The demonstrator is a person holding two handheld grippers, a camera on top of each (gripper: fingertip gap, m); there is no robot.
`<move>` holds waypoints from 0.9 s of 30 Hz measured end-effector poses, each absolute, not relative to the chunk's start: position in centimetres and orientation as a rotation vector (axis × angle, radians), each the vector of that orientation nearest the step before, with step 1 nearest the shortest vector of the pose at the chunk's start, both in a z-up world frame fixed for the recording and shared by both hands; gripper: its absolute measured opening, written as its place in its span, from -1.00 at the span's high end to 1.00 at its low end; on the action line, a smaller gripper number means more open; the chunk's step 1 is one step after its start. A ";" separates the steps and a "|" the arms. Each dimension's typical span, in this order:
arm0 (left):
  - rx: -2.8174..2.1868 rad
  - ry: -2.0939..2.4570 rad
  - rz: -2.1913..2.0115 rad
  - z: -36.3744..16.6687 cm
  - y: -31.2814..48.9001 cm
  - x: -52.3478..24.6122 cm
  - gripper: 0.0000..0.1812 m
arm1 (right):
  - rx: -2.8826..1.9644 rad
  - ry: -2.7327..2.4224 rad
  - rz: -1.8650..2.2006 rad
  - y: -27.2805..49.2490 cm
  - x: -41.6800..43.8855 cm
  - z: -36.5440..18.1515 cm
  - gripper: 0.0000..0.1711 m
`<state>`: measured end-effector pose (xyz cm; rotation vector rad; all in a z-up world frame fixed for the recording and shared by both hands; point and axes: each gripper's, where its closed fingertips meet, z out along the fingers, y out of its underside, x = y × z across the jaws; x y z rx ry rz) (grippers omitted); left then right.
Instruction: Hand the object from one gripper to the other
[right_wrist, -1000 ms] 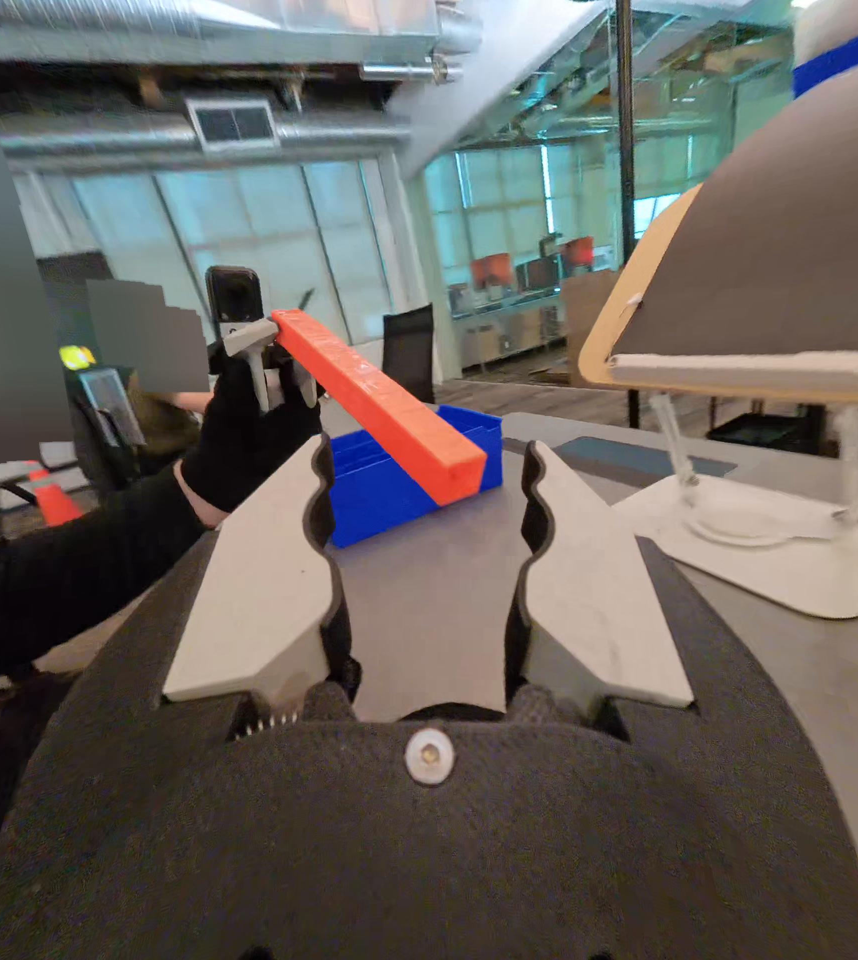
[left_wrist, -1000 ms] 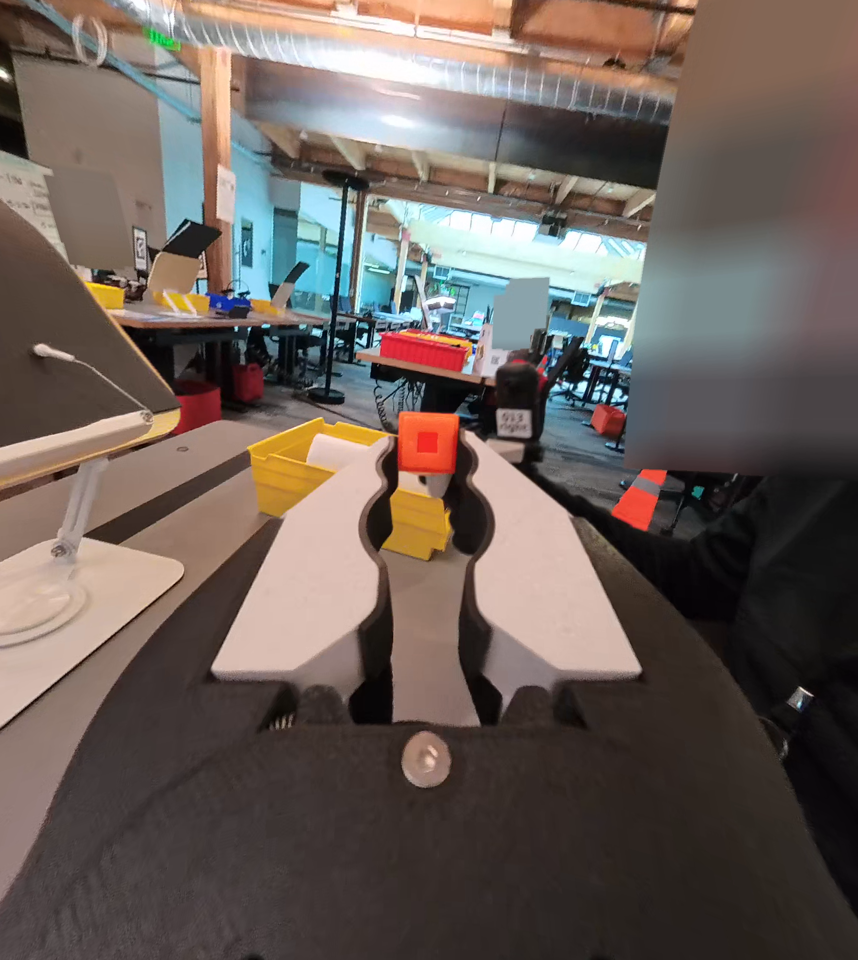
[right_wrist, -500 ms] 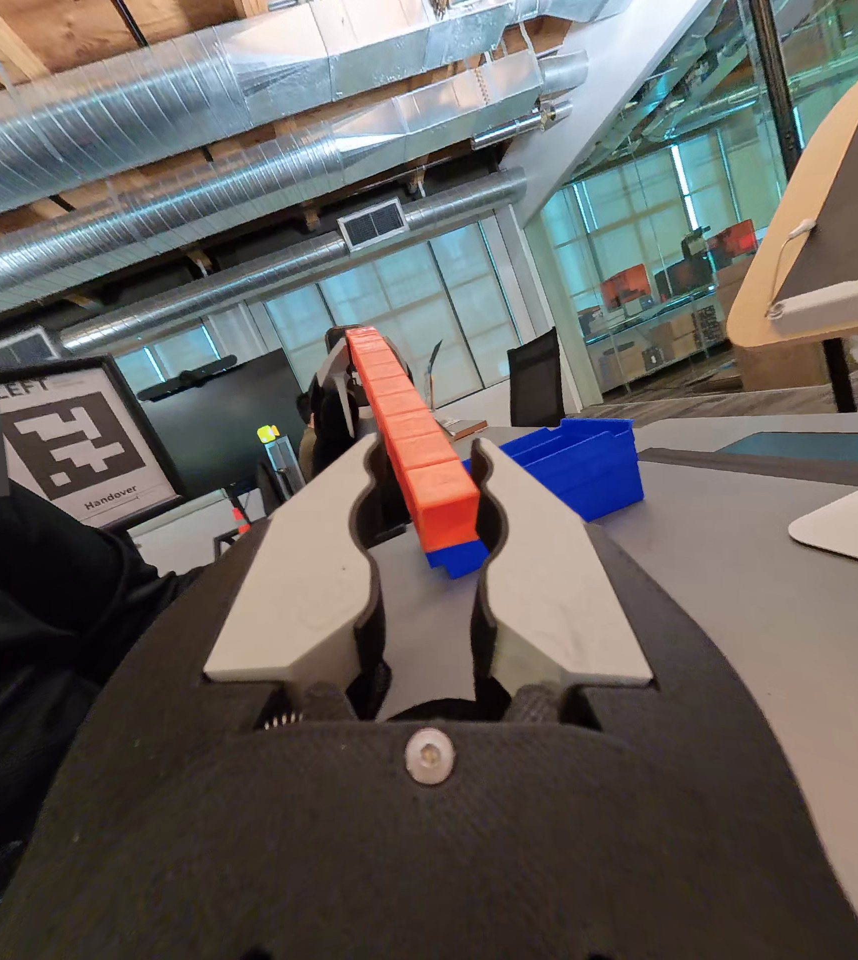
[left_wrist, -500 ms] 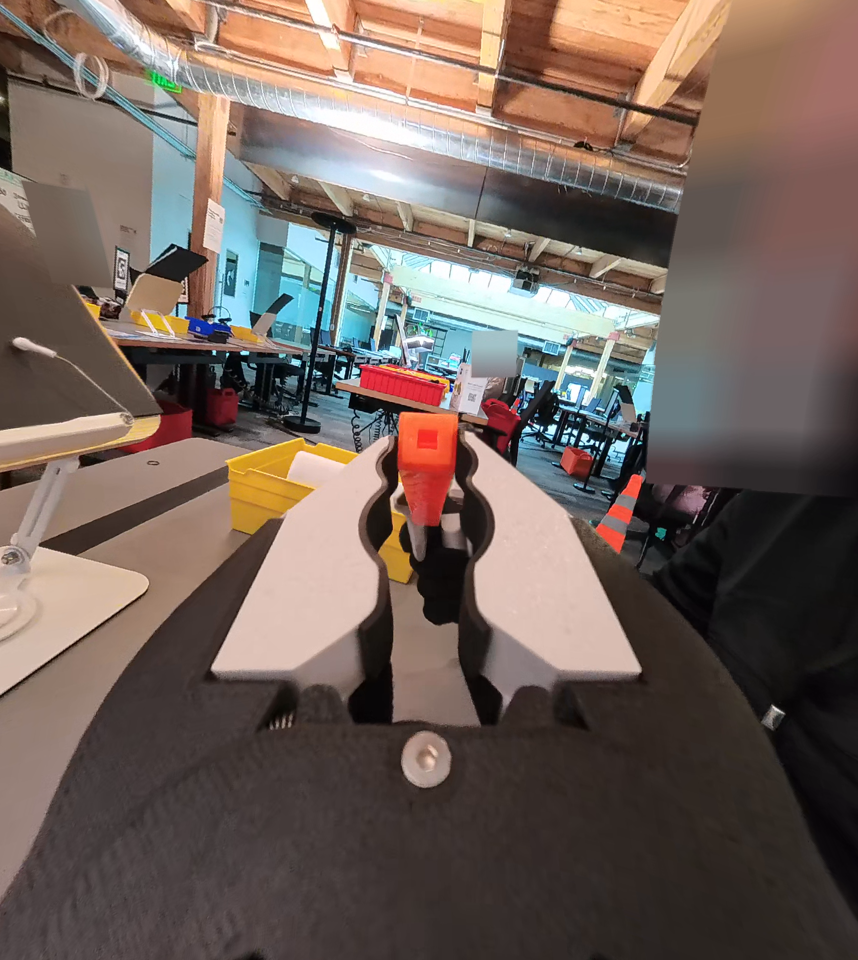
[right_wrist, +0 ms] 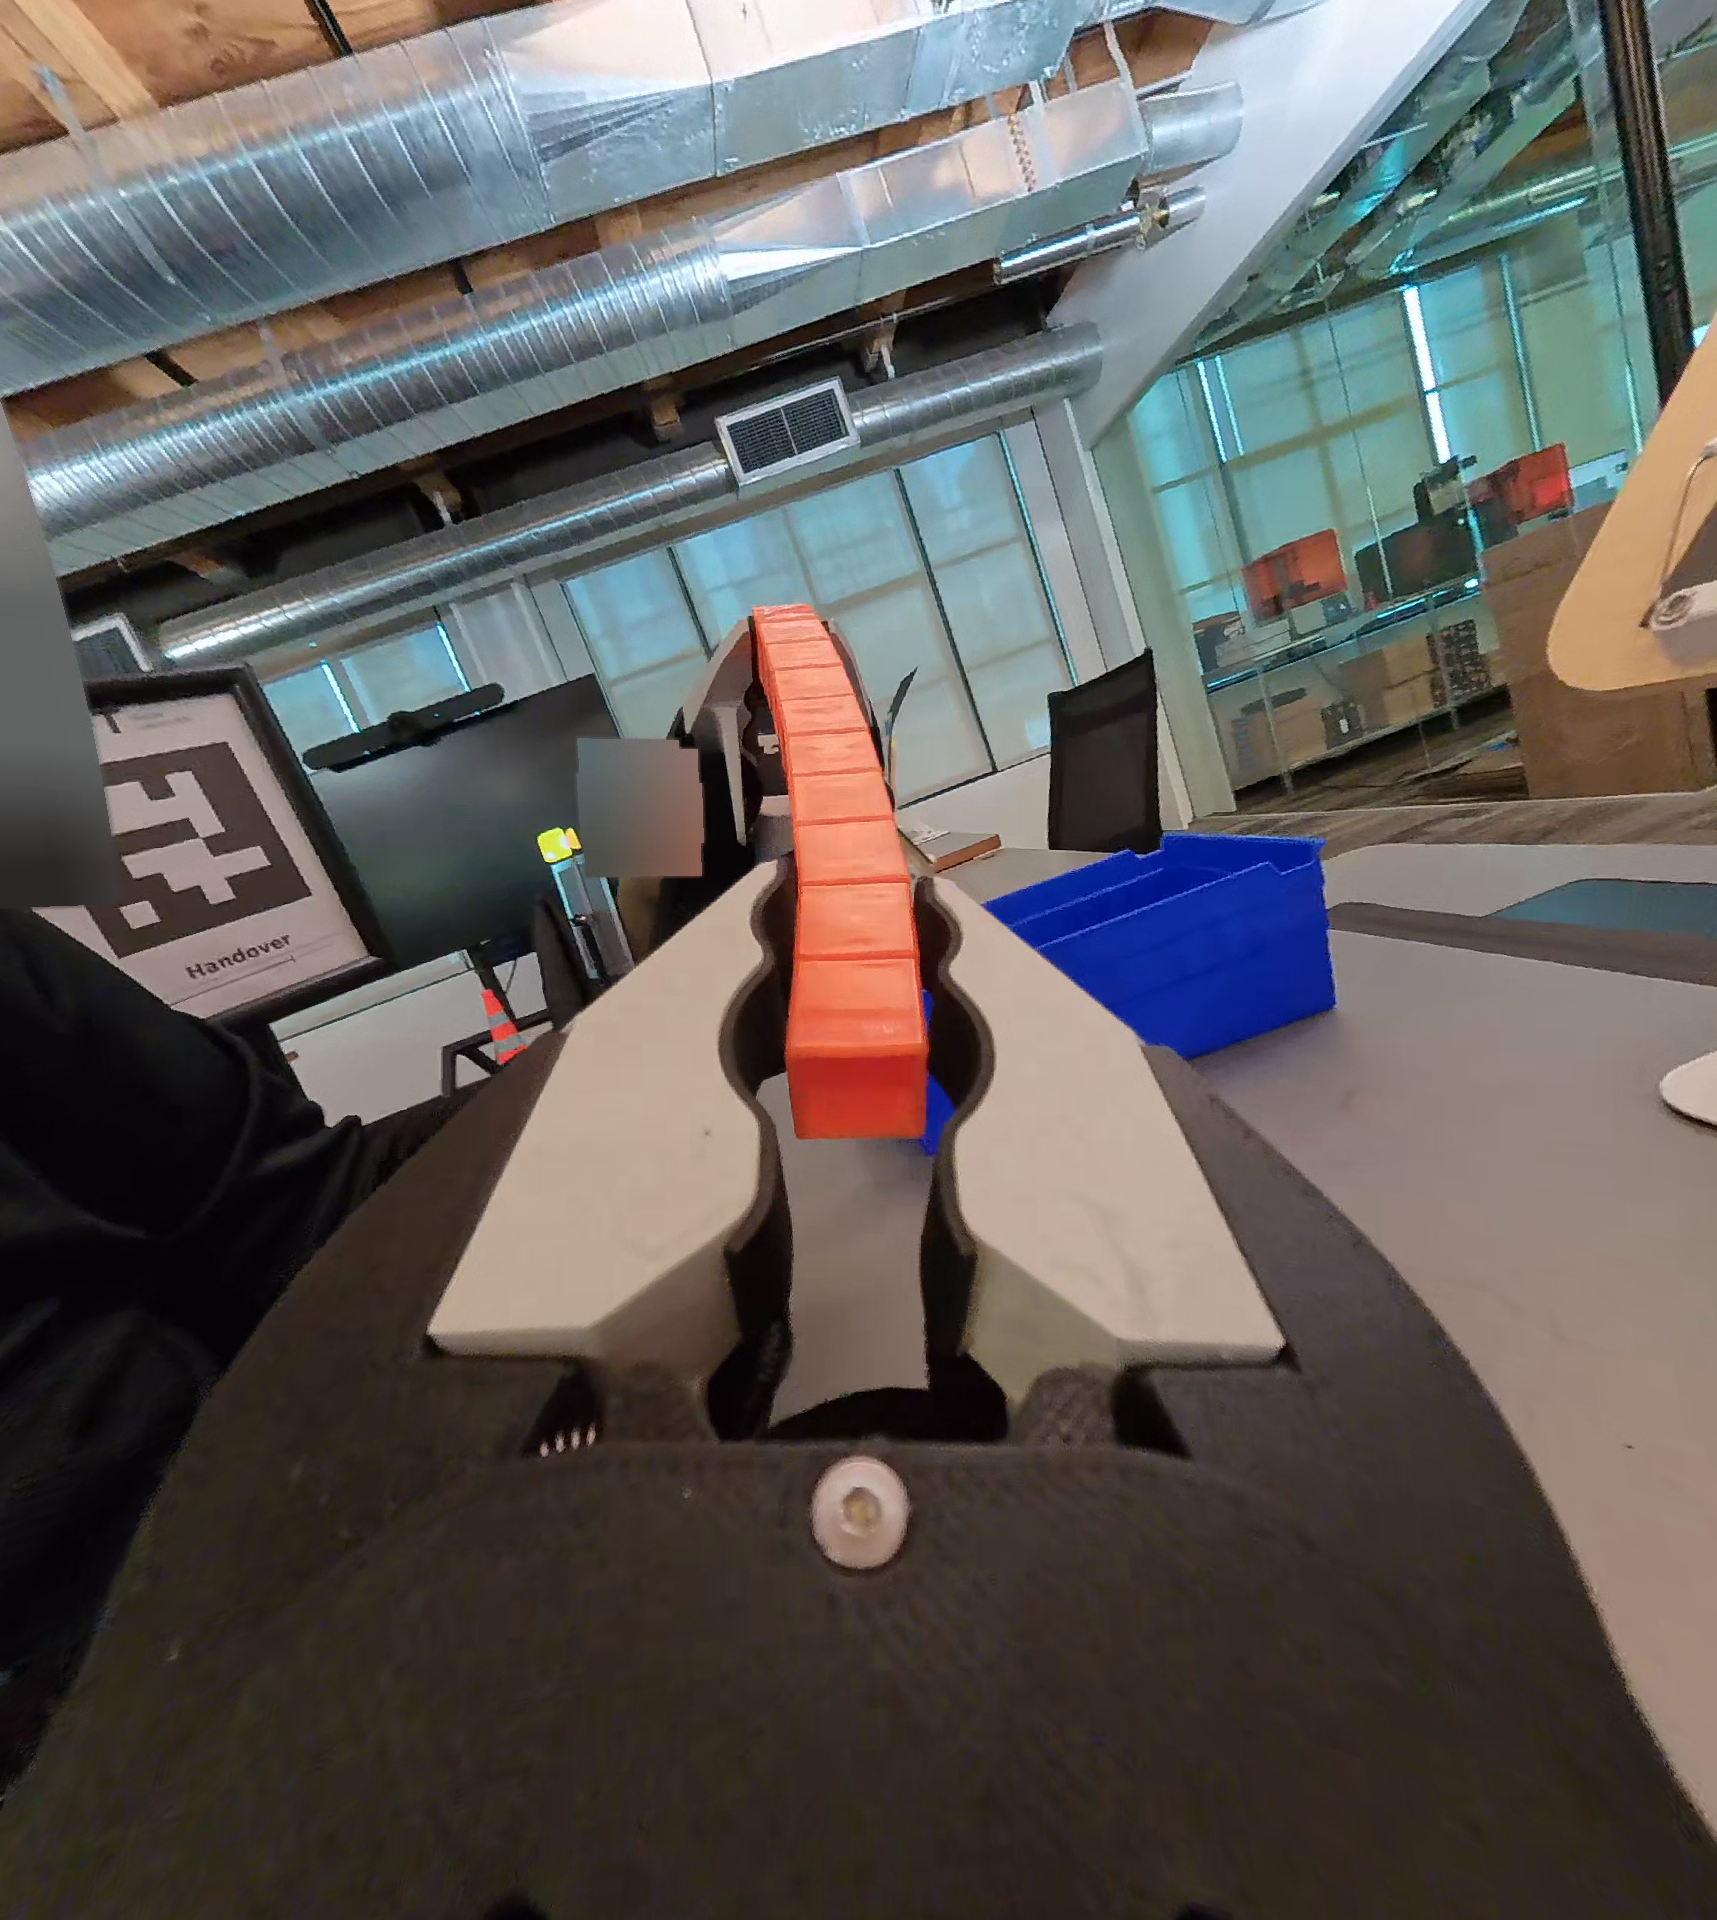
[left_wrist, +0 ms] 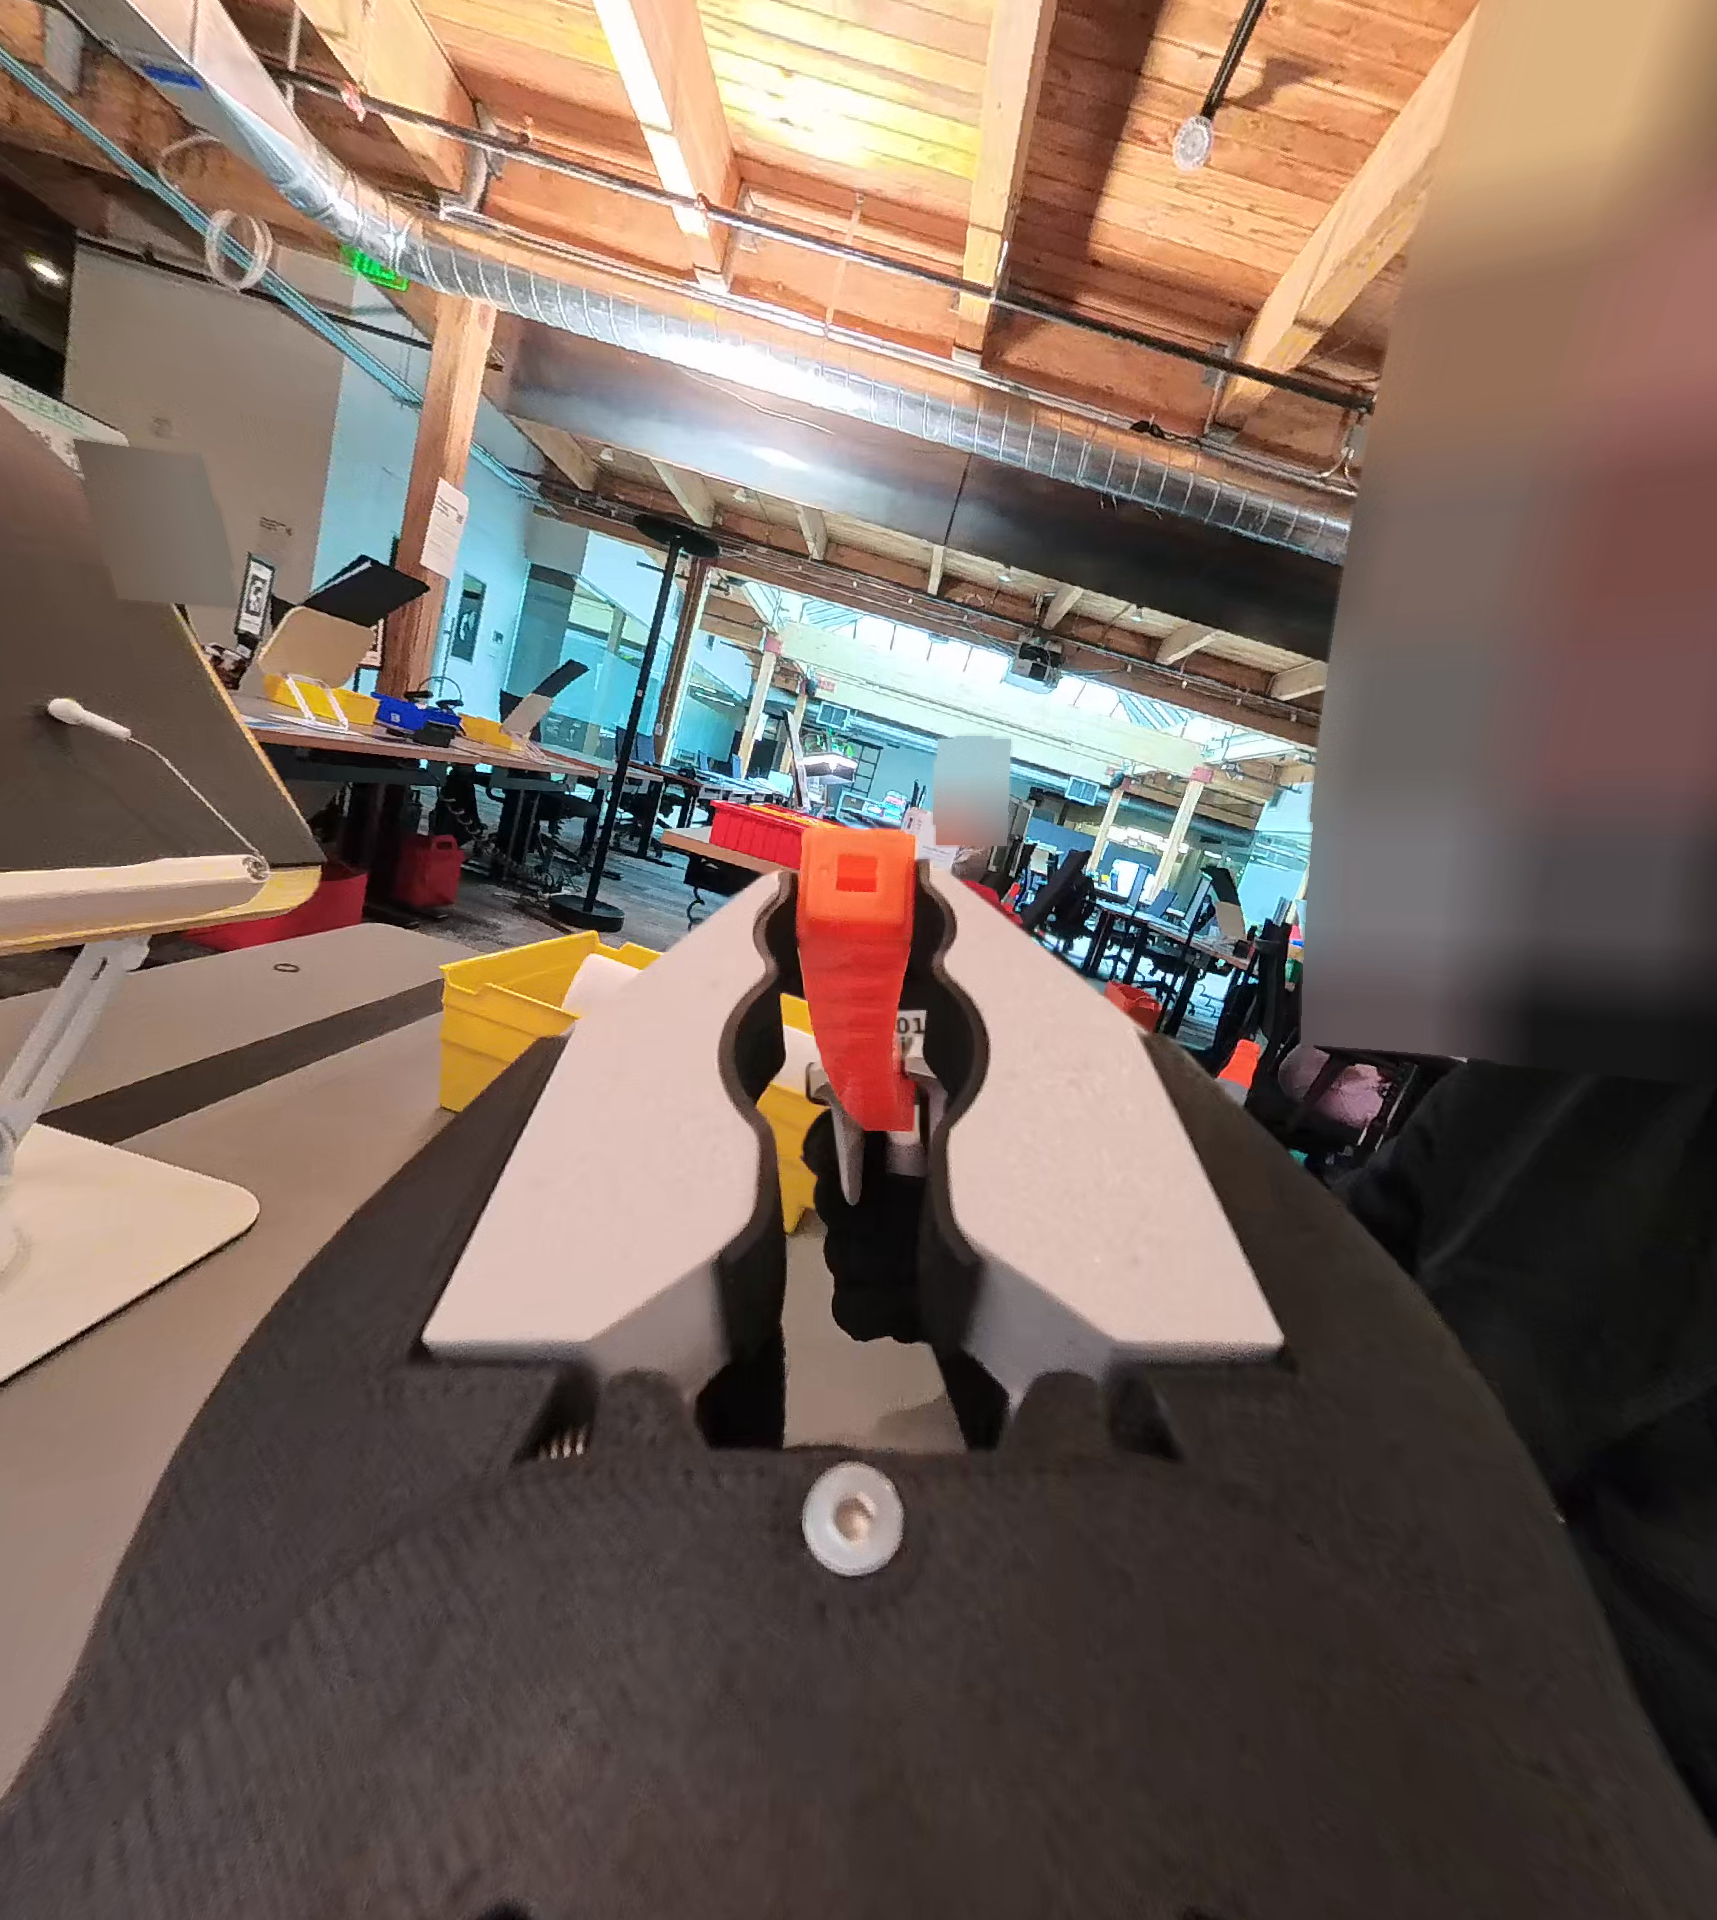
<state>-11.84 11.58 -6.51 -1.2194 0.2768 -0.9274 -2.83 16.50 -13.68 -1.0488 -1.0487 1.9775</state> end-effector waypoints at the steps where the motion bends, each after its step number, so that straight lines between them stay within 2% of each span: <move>1: -1.213 0.269 -0.933 -6.5 11.7 -11.9 0.79 | -1.044 -1.046 1.960 16.6 -2.8 -13.5 0.77; 3: -1.207 0.237 -0.937 -6.5 12.1 -12.1 0.77 | -1.028 -1.042 1.892 16.8 -2.7 -13.2 0.77; 6: -1.210 0.161 -0.952 -6.9 12.9 -12.4 0.59 | -1.014 -1.034 1.728 17.5 -2.5 -12.7 0.77; 10: -1.190 0.082 -1.058 -8.2 13.8 -11.0 0.54 | -1.001 -1.025 1.488 18.8 -2.3 -12.2 0.77; 14: -1.209 -0.014 -1.188 -9.9 15.7 -8.2 0.32 | -0.914 -1.057 1.248 18.2 -2.4 -11.6 0.78; 20: -1.171 0.009 -1.303 -9.5 16.7 -4.6 0.44 | -0.791 -1.126 0.898 16.6 -2.8 -11.8 0.77; 23: -1.146 0.011 -1.331 -9.6 16.8 -4.9 0.74 | -0.733 -1.134 0.824 15.9 -2.7 -11.5 0.77; 27: -1.122 0.043 -1.355 -9.5 16.4 -4.9 0.76 | -0.695 -1.151 0.760 15.3 -2.7 -11.7 0.77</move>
